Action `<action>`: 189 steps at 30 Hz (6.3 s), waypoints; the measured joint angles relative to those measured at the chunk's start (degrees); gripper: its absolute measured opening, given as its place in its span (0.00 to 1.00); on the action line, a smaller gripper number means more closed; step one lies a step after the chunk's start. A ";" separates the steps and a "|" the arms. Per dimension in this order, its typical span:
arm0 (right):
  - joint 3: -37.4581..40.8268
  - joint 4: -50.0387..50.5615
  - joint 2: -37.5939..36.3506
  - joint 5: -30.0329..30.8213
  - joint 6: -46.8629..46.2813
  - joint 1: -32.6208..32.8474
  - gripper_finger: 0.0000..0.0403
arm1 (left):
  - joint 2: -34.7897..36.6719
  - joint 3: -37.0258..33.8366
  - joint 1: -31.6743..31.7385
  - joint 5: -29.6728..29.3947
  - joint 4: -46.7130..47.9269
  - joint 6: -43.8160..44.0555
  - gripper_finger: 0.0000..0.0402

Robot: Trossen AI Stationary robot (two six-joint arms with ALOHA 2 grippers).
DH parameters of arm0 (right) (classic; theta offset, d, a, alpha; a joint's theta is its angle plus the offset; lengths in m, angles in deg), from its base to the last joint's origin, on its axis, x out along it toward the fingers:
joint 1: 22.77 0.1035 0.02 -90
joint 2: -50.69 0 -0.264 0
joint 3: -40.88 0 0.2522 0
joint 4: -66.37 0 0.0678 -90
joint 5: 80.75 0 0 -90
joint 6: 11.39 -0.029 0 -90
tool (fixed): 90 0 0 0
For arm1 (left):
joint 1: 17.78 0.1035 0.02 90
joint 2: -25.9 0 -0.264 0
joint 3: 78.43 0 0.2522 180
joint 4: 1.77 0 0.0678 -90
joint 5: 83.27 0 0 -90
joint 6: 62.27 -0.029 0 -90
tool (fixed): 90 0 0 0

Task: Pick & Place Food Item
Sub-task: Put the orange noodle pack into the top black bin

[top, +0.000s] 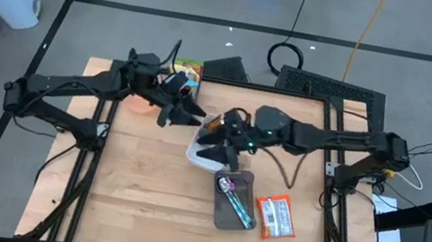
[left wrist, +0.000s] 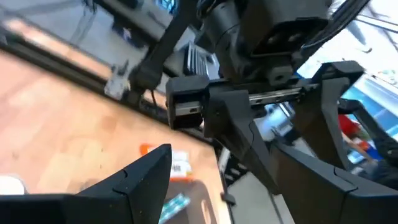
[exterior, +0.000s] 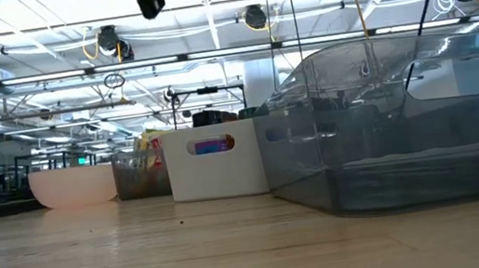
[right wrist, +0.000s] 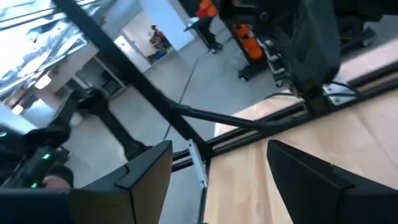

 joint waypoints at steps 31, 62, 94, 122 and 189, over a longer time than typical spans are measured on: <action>6.73 38.29 -17.62 24.26 28.60 16.56 0.63 | 2.41 1.75 -27.65 -61.08 9.77 -10.28 0.70; 21.86 7.66 -23.00 36.30 46.73 10.04 0.63 | -4.38 1.75 -30.11 -71.75 17.36 -31.29 0.70; 22.62 -0.32 -23.15 32.95 21.21 4.32 0.63 | -4.38 1.73 -22.24 -59.31 2.99 -12.37 0.70; 37.30 38.64 -29.58 4.70 -7.19 21.11 0.63 | -10.19 1.75 -32.91 -48.18 -14.09 9.29 0.70; 74.99 10.16 -45.94 -3.05 -34.65 8.10 0.56 | -13.39 1.70 -30.61 -45.80 -7.98 7.57 0.70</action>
